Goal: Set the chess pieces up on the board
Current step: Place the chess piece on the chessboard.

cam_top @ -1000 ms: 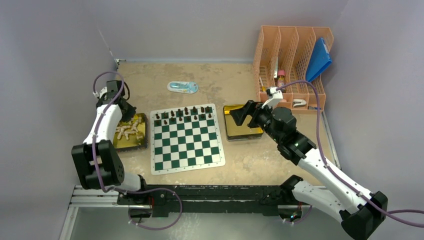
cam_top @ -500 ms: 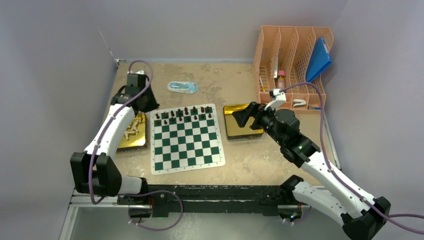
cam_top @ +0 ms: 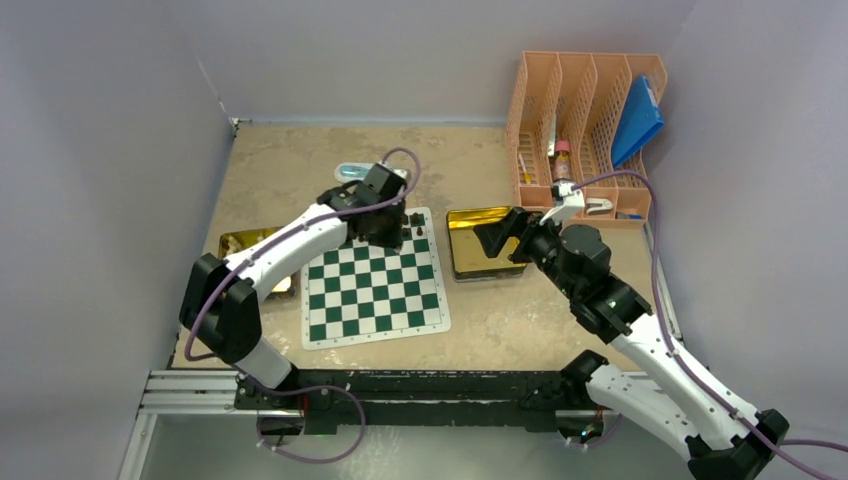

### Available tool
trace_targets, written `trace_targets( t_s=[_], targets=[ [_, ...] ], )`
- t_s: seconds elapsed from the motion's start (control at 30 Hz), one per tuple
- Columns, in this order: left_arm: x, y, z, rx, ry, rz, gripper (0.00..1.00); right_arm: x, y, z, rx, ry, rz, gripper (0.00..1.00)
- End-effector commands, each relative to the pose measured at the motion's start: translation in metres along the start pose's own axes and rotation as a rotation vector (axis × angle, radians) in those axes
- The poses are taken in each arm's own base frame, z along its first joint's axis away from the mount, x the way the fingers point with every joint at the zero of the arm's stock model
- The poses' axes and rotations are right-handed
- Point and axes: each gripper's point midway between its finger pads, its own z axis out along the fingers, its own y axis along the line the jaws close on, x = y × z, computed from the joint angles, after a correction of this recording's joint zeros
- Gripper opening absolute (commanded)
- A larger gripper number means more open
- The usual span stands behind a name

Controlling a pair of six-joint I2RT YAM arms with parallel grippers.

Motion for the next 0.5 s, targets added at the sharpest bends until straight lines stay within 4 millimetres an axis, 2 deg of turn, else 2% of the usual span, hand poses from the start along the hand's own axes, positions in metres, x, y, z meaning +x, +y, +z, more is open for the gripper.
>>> trace_targets(
  t_s=[0.0, 0.27, 0.47],
  targets=[
    [0.016, -0.045, 0.001, 0.106, 0.029, 0.064, 0.15, -0.017, 0.000, -0.006, 0.013, -0.063, -0.005, 0.99],
    [0.064, -0.083, 0.027, 0.167, 0.109, 0.141, 0.15, -0.020, -0.002, -0.008, 0.024, -0.079, -0.013, 0.99],
    [0.090, -0.089, 0.043, 0.158, 0.139, 0.168, 0.15, -0.024, -0.005, -0.012, 0.037, -0.093, -0.017, 0.99]
  ],
)
